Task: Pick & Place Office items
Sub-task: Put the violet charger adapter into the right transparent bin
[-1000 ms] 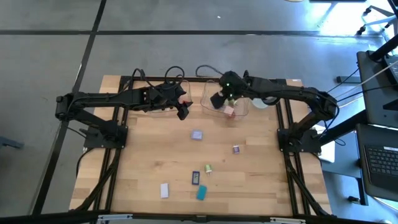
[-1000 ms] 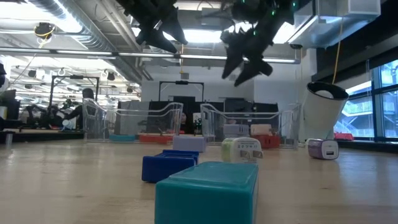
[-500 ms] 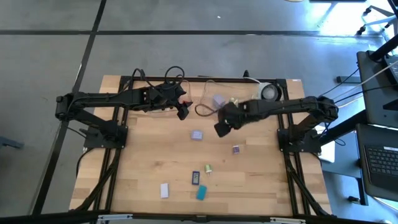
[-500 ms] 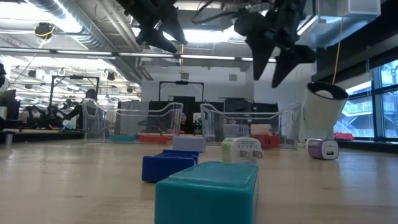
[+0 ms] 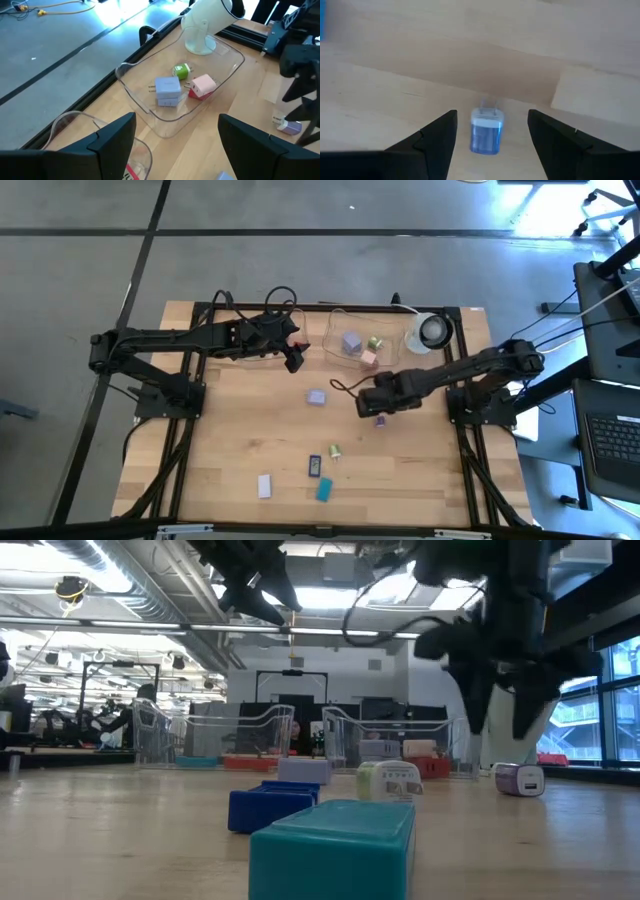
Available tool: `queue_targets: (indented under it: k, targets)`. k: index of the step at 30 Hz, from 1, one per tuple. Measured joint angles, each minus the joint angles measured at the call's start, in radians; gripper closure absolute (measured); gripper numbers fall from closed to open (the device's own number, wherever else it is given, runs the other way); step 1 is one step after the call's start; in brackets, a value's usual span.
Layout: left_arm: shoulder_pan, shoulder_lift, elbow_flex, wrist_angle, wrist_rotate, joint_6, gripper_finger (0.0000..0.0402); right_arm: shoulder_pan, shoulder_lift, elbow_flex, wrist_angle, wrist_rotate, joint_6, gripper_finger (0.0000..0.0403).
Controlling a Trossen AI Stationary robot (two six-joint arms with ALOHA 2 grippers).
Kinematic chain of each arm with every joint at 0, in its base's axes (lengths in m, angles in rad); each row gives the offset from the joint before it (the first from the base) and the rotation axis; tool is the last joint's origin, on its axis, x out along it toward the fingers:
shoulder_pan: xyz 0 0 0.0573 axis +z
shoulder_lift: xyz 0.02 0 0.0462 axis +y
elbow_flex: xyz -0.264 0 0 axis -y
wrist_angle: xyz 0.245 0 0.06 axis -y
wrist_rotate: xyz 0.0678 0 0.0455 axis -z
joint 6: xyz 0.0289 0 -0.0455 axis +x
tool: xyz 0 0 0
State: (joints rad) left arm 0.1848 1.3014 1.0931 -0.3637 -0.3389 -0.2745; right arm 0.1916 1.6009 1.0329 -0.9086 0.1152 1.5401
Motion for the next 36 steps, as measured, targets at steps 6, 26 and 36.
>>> queue_targets:
  k: [6, 26, 36]
  targets:
    - [0.000, 0.000, 0.000, 0.001, 0.000, 0.000, 0.0123, 0.036, 0.026, -0.071, 0.112, -0.022, 0.089, 0.0157]
    - [0.000, 0.000, -0.001, 0.000, 0.000, 0.000, 0.0123, 0.053, 0.131, -0.080, 0.189, -0.030, -0.005, 0.0235]
    - [0.000, 0.000, -0.001, 0.001, 0.000, 0.000, 0.0123, 0.052, 0.129, -0.079, 0.187, -0.040, -0.045, 0.0268]
